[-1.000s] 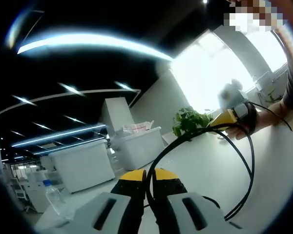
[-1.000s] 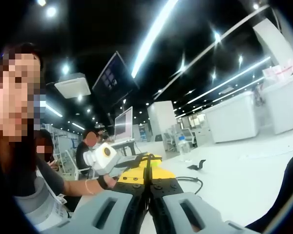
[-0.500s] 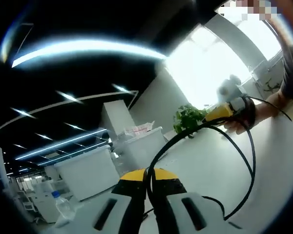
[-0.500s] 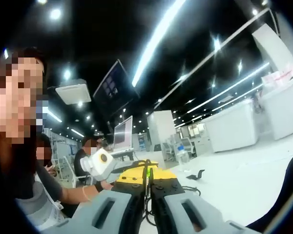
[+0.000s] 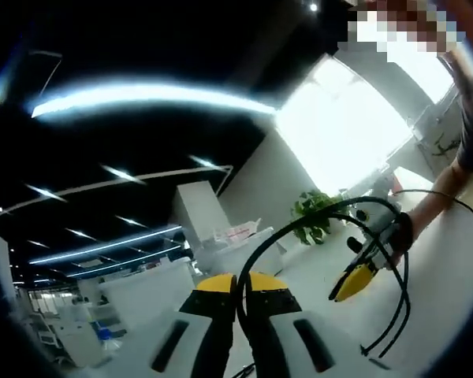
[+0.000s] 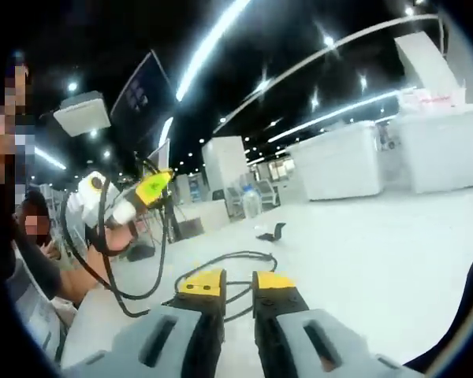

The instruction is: Coil the Type-C to USB data cable on the desktop and secure it with Velcro straps.

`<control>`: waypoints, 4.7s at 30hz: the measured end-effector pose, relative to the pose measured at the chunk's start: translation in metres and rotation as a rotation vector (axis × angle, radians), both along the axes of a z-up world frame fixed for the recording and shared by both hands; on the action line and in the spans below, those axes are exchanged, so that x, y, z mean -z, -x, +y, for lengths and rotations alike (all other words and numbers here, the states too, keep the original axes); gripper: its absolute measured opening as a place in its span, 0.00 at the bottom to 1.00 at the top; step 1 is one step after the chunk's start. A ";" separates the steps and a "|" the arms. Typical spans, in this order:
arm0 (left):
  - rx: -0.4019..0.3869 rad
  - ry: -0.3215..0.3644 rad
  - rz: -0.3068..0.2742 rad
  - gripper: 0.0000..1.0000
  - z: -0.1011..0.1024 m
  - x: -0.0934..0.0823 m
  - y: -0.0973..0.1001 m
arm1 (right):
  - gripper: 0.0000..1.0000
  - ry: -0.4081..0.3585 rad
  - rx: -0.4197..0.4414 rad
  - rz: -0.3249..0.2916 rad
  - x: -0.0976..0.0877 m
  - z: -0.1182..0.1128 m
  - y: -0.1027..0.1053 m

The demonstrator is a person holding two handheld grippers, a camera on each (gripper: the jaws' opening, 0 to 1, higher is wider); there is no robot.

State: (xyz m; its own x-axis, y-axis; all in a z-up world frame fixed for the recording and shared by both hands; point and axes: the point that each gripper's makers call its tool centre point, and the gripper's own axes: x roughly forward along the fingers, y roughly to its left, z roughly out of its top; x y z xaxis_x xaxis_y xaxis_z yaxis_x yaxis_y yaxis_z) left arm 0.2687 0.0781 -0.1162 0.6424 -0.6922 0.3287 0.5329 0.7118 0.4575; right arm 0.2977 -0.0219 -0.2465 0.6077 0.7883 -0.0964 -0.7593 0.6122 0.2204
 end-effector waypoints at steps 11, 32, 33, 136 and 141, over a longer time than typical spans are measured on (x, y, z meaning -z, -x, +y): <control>0.021 0.012 -0.018 0.05 -0.004 -0.032 0.004 | 0.16 0.007 0.024 0.199 0.037 0.005 -0.013; 0.022 0.028 -0.068 0.06 0.000 -0.061 0.005 | 0.07 -0.020 -0.045 0.290 0.040 0.026 -0.006; 0.020 0.024 -0.068 0.06 0.000 -0.060 0.005 | 0.06 -0.007 -0.039 0.265 0.039 0.024 -0.007; 0.201 0.138 0.010 0.07 -0.029 -0.084 0.022 | 0.03 0.447 -0.238 -0.524 0.004 0.060 0.002; 0.197 0.172 0.046 0.06 -0.023 -0.063 0.013 | 0.03 0.029 -0.168 -0.312 -0.052 0.046 -0.002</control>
State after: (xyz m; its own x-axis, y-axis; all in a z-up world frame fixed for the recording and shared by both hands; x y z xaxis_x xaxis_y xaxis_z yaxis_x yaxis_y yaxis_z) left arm 0.2555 0.0546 -0.0527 0.5181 -0.7417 0.4259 0.6862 0.6577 0.3107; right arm 0.2995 0.0246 -0.1950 0.4734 0.8794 0.0496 -0.8780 0.4757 -0.0536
